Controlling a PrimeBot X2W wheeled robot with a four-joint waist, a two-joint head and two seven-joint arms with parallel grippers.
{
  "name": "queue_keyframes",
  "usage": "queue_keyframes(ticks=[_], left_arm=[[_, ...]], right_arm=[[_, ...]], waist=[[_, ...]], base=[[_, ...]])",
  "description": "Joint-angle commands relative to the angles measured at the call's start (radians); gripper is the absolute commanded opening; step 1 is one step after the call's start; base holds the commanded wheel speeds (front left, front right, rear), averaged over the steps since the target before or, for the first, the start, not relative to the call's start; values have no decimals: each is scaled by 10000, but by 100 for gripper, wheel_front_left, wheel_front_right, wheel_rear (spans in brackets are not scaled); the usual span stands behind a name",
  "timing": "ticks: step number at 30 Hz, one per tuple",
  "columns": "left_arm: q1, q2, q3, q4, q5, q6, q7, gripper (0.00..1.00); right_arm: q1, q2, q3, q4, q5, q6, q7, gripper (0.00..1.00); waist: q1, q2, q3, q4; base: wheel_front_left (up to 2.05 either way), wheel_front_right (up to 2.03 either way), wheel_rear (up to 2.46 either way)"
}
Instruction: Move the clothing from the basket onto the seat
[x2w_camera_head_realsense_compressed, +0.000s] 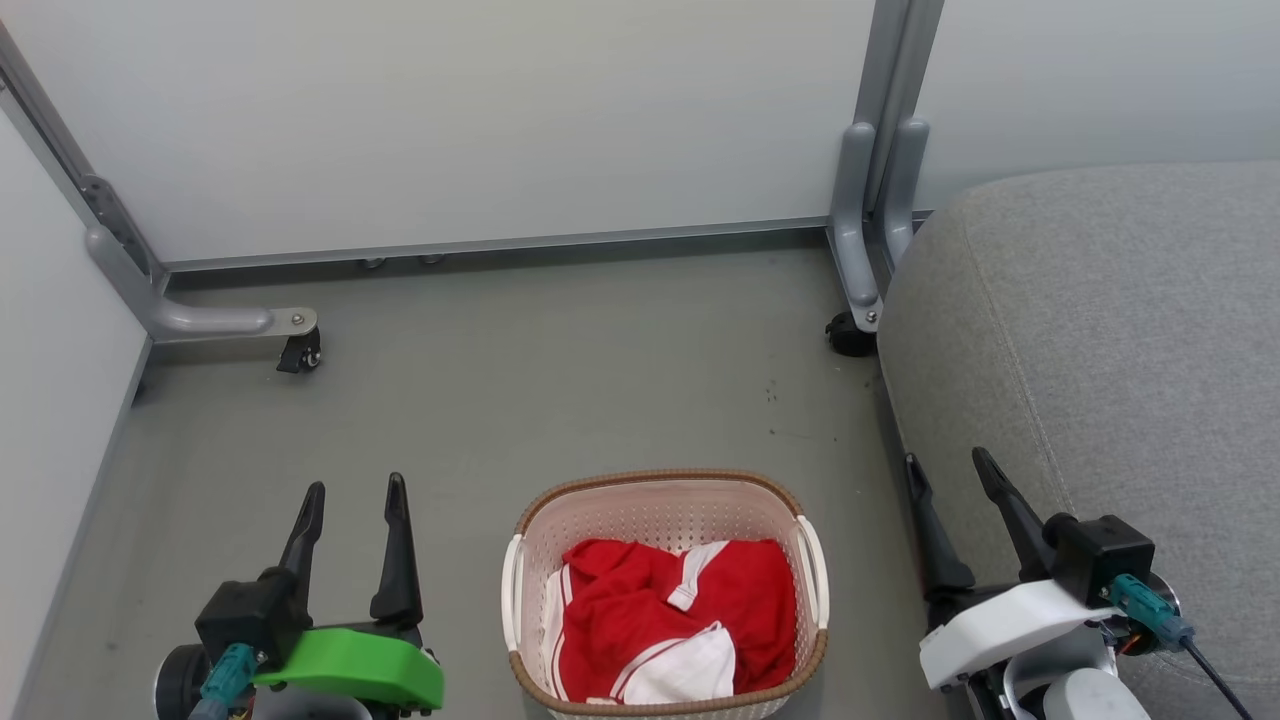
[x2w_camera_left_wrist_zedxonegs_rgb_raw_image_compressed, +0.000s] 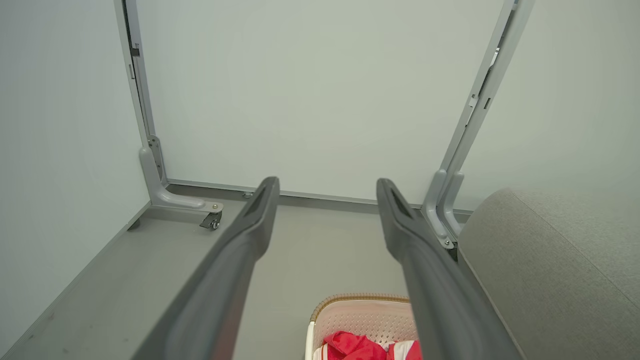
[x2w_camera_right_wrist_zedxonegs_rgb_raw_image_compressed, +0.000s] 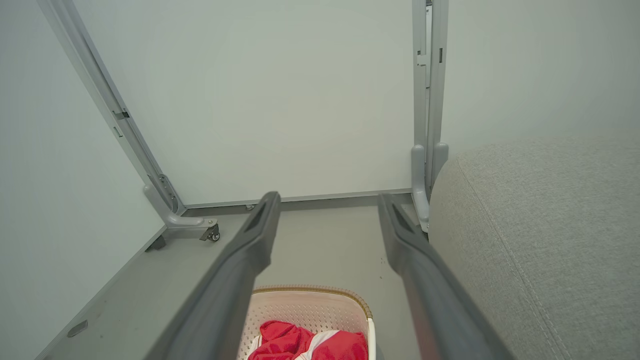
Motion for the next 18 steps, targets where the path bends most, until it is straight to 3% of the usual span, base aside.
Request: queue_keyframes(ticks=[1,18], left_arm=[[101,64,-19,-31,294,38,-105,100],[146,69,-217,154,1327,158,-414,100]], right_arm=[[41,-41,6,-65,-264,3,-105,100],[100,-48,22,-78,-1384,4,-425,100]], waist=[[0,0,1,7],[0,0,-71,48]], base=[[0,0,0],[0,0,0]])
